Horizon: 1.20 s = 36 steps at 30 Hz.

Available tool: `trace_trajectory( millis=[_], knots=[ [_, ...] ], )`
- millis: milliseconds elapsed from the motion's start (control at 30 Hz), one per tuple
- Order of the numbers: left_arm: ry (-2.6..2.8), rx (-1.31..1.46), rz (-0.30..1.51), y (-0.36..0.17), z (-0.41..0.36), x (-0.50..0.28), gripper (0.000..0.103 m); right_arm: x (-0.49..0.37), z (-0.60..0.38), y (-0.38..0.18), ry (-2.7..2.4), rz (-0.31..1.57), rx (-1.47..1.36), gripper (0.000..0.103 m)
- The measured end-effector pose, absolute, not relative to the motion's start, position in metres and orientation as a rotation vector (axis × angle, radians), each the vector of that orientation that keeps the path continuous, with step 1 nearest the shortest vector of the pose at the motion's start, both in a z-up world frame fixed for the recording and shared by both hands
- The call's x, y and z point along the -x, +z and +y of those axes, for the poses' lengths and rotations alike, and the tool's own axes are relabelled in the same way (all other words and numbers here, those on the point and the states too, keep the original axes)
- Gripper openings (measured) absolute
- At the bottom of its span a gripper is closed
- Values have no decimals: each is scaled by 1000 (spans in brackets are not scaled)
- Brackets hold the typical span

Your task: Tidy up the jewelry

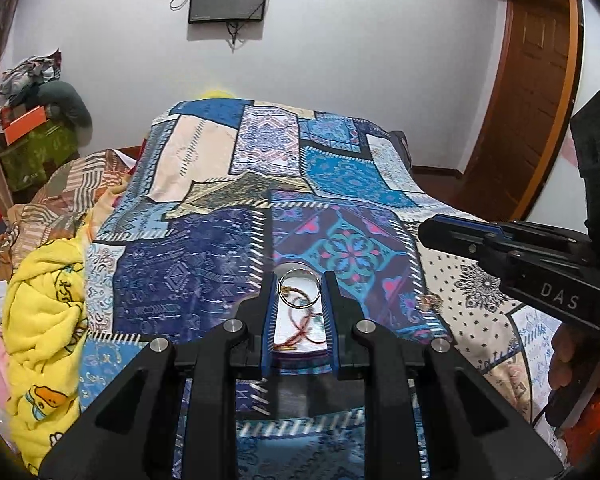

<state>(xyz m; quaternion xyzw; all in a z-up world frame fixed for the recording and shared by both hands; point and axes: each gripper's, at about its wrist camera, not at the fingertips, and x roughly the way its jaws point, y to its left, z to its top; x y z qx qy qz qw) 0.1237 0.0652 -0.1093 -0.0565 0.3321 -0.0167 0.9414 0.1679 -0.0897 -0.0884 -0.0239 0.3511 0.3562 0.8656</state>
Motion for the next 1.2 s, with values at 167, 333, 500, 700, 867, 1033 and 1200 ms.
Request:
trace_trajectory(
  millis=[167,333,500,700,867,1033,1200],
  knots=[
    [-17,132,694,-121,77,-127,20,-171,-76,-103,769,775,36,10],
    [-19,153,743,-142,83,-134,20,-174,-60,-120,796,822,59,10],
    [-38,165,785,-160,85,-142,20,-180,-49,-138,803,860,93,10],
    [-45,167,802,-171,86,-151,20,-186,-45,-145,803,876,131,10],
    [-47,173,804,-173,88,-158,20,-189,-43,-147,797,872,142,10],
    [-45,162,803,-174,87,-160,20,-190,-40,-147,789,859,166,10],
    [-41,173,808,-174,88,-160,20,-191,-40,-146,780,864,172,22]
  ],
)
